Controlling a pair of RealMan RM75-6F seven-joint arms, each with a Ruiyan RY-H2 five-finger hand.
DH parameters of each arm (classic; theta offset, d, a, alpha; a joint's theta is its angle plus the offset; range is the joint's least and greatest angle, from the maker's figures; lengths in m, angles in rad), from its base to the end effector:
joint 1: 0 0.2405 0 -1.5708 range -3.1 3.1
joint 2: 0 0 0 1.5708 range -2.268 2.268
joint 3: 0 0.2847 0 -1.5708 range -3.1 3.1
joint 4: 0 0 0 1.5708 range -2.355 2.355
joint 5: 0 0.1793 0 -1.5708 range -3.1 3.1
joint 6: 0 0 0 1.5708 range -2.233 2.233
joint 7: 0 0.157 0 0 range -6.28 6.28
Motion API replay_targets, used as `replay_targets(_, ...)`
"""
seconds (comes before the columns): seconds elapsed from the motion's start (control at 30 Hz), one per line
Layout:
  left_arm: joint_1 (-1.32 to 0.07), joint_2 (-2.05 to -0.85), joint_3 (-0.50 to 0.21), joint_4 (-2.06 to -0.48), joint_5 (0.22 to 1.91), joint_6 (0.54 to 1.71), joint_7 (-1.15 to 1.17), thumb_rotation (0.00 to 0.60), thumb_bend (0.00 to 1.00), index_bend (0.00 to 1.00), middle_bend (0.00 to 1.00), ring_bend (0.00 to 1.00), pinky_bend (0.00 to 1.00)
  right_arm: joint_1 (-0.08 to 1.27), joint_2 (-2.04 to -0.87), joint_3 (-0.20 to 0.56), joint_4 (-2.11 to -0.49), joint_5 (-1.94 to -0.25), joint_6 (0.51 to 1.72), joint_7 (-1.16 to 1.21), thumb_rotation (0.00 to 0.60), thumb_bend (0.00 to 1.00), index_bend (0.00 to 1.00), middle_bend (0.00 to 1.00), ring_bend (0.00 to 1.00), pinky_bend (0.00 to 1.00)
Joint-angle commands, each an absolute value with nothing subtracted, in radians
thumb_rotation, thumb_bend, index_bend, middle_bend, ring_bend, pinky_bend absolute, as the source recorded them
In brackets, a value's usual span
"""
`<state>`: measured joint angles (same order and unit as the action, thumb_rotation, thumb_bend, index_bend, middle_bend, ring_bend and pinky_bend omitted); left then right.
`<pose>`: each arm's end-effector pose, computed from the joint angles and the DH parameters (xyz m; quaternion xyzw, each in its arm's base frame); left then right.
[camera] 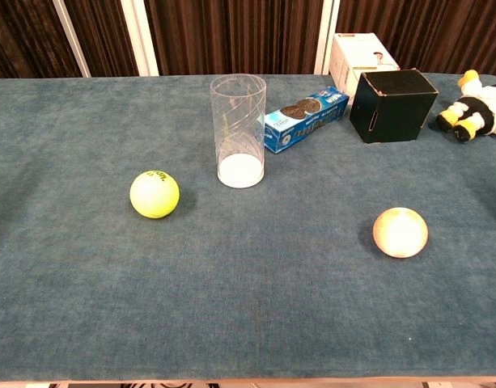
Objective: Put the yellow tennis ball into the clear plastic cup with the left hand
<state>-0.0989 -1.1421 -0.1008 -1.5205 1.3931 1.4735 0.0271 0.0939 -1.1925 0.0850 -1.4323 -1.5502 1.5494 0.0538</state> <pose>-0.3475 0.2078 0.2139 -0.5674 -0.3683 -0.3619 0.6415 -0.3348 -0.2040 0.2014 0.5963 -0.3305 0.4148 0.6026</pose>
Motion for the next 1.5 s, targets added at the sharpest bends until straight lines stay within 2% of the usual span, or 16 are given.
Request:
replay_targets(0.03,-0.099,-1.142,-0.101,-1.52,1.392,1.474,0.028,0.6,0.07,0.07,0.0,0.0,0.0,0.094,-1.193,0.086,-1.432,-1.55,1.55,0.054,0.6,0.35,0.13,0.04,0.05,0.01)
replay_targets(0.67,-0.098,-1.142,-0.102,-1.526,1.386,1.469,0.027,0.6,0.07,0.05,0.0,0.0,0.0,0.093,-1.191,0.088,-1.437,-1.545,1.551,0.05,0.6,0.35,0.13,0.04,0.05,0.01)
replay_targets(0.83,-0.103,-1.135,-0.099,-1.532,1.389,1.453,-0.002,0.6,0.02,0.04,0.01,0.0,0.0,0.094,-1.191,0.087,-1.439,-1.545,1.547,0.046,0.6,0.35,0.13,0.04,0.05,0.01)
replay_targets(0.93,-0.114,-1.126,-0.094,-1.551,1.409,1.423,-0.105,0.6,0.0,0.04,0.02,0.0,0.0,0.095,-1.192,0.087,-1.44,-1.545,1.546,0.044,0.6,0.35,0.13,0.04,0.05,0.01)
replay_targets(1.07,-0.16,-1.106,-0.091,-1.57,1.451,1.333,-0.356,0.6,0.0,0.04,0.02,0.0,0.0,0.095,-1.192,0.087,-1.441,-1.542,1.544,0.04,0.6,0.35,0.13,0.03,0.05,0.01)
replay_targets(1.23,-0.296,-1.061,-0.089,-1.598,1.491,1.108,-0.552,0.6,0.0,0.04,0.02,0.0,0.0,0.091,-1.186,0.085,-1.451,-1.544,1.549,0.038,0.6,0.35,0.13,0.04,0.05,0.01)
replay_targets(1.33,-0.365,-1.061,-0.102,-1.604,1.482,1.009,-0.573,0.6,0.0,0.03,0.02,0.0,0.0,0.088,-1.182,0.088,-1.457,-1.543,1.559,0.037,0.6,0.35,0.13,0.04,0.05,0.01)
replay_targets(1.5,-0.463,-1.13,-0.131,-1.576,1.41,0.877,-0.497,0.6,0.0,0.03,0.02,0.0,0.0,0.086,-1.182,0.09,-1.457,-1.541,1.561,0.036,0.6,0.35,0.13,0.03,0.05,0.01)
